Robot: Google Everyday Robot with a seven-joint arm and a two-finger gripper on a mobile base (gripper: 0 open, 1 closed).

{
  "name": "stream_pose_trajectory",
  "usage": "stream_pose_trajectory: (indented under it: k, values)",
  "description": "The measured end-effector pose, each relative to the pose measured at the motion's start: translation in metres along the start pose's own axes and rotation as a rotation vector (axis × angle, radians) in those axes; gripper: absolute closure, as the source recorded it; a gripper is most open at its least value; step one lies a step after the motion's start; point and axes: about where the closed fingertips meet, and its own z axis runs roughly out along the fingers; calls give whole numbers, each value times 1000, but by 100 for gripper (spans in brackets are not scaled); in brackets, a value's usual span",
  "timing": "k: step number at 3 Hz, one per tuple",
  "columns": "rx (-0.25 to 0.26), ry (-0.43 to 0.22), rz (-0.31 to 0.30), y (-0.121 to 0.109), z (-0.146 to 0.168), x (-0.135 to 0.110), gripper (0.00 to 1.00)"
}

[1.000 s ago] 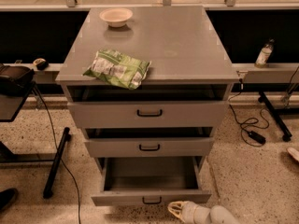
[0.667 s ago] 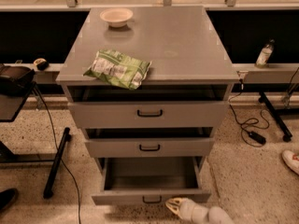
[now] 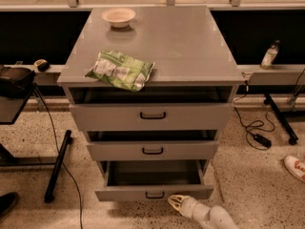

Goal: Close bottom drawer

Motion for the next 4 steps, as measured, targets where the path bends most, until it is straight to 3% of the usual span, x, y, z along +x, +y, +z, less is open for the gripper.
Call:
stream_pose_trajectory:
  k: [1,3,4]
  values:
    - [29,-16,-8,-17,18,-2,100]
    - [22,-51,-38,-78,87,-23,100]
    - [18,-57,-37,-79,92,-26,100]
